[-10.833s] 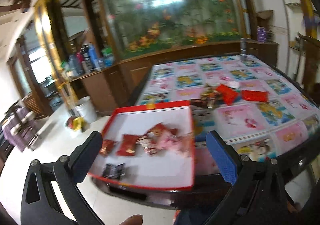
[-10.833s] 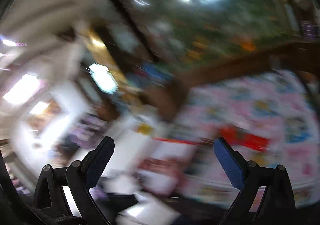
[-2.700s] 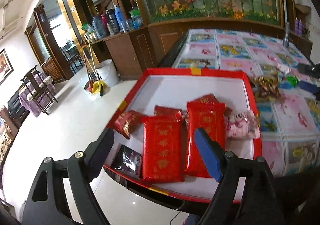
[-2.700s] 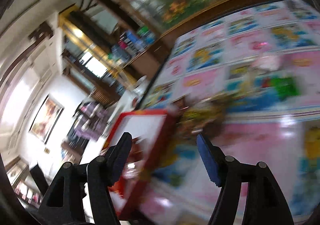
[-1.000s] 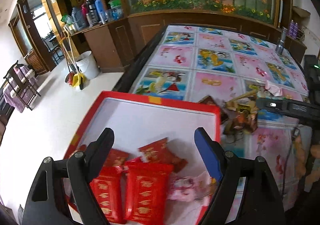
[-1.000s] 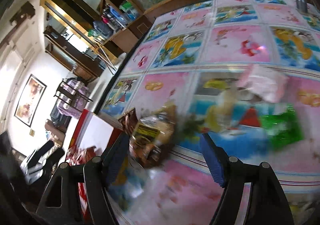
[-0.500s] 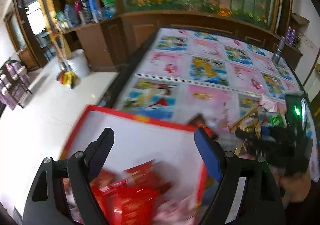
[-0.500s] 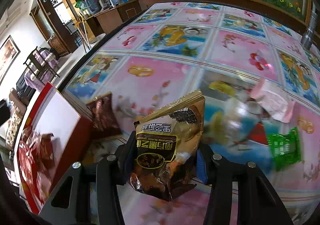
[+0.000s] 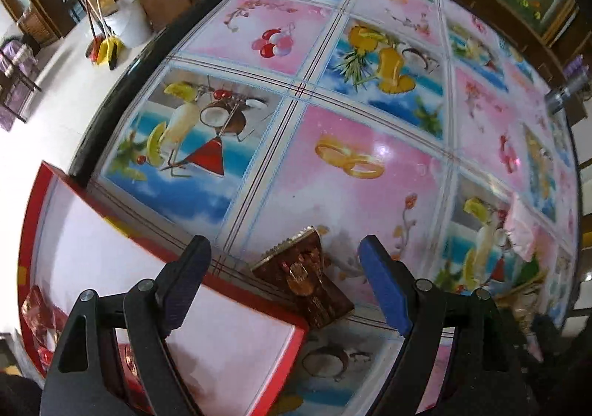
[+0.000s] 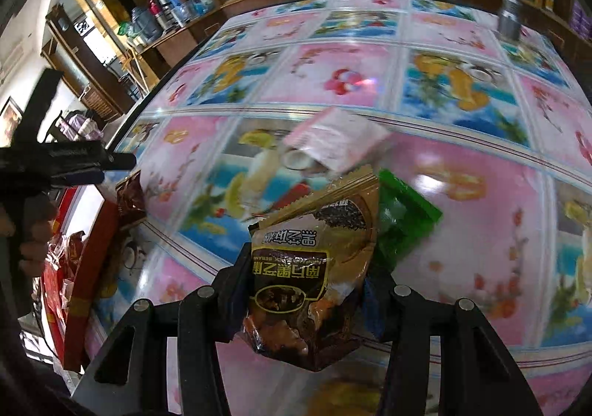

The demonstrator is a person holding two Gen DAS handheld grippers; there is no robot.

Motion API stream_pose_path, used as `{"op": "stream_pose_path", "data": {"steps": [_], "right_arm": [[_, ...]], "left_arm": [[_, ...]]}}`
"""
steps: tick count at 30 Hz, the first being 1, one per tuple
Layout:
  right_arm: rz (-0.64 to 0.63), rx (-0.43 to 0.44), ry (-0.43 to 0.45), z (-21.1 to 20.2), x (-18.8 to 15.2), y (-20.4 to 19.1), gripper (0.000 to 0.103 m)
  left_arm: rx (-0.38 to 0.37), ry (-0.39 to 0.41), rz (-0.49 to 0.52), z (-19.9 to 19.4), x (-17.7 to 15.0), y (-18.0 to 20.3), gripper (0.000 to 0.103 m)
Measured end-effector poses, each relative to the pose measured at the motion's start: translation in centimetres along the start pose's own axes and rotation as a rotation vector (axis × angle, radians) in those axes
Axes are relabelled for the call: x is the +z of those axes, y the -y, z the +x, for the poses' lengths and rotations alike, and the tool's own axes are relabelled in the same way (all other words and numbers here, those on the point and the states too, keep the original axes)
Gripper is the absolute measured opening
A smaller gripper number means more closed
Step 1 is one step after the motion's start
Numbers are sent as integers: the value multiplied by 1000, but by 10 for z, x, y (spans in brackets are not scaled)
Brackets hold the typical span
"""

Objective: Organize snacks
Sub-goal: 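Grasp the brown chocolate-wrapped candy with the left tool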

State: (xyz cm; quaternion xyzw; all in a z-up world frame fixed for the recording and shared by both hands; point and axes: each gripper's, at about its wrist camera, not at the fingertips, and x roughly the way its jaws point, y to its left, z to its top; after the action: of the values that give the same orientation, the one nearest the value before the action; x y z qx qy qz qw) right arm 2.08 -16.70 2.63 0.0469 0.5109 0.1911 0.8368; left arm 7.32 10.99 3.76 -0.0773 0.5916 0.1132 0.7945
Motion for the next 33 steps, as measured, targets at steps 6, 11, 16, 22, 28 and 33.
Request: {"op": "stream_pose_path", "data": {"steps": [6,11,16,22,28,33], "right_arm": [[24,20,5,-8,0,11,52],[41,35,-4,-8,1,15,52],[58,40,-4,-10,1,21,53],[69,33,-18,-9,1,26,54],[72,39,-17,-8,0,26,55],[86,54,-14,-9,0,28,55]], "left_arm": [[-31,-58,84,10,-4,27,83],[-149,-94,193,12,-22,63,83],[-244,-79,258,-8,-47,89,83],[-215,-67,70,-18,-58,65,83],[-217,-81,15,-14,-82,80,83],[-227,-33,-30,-4,-70,87,82]]}}
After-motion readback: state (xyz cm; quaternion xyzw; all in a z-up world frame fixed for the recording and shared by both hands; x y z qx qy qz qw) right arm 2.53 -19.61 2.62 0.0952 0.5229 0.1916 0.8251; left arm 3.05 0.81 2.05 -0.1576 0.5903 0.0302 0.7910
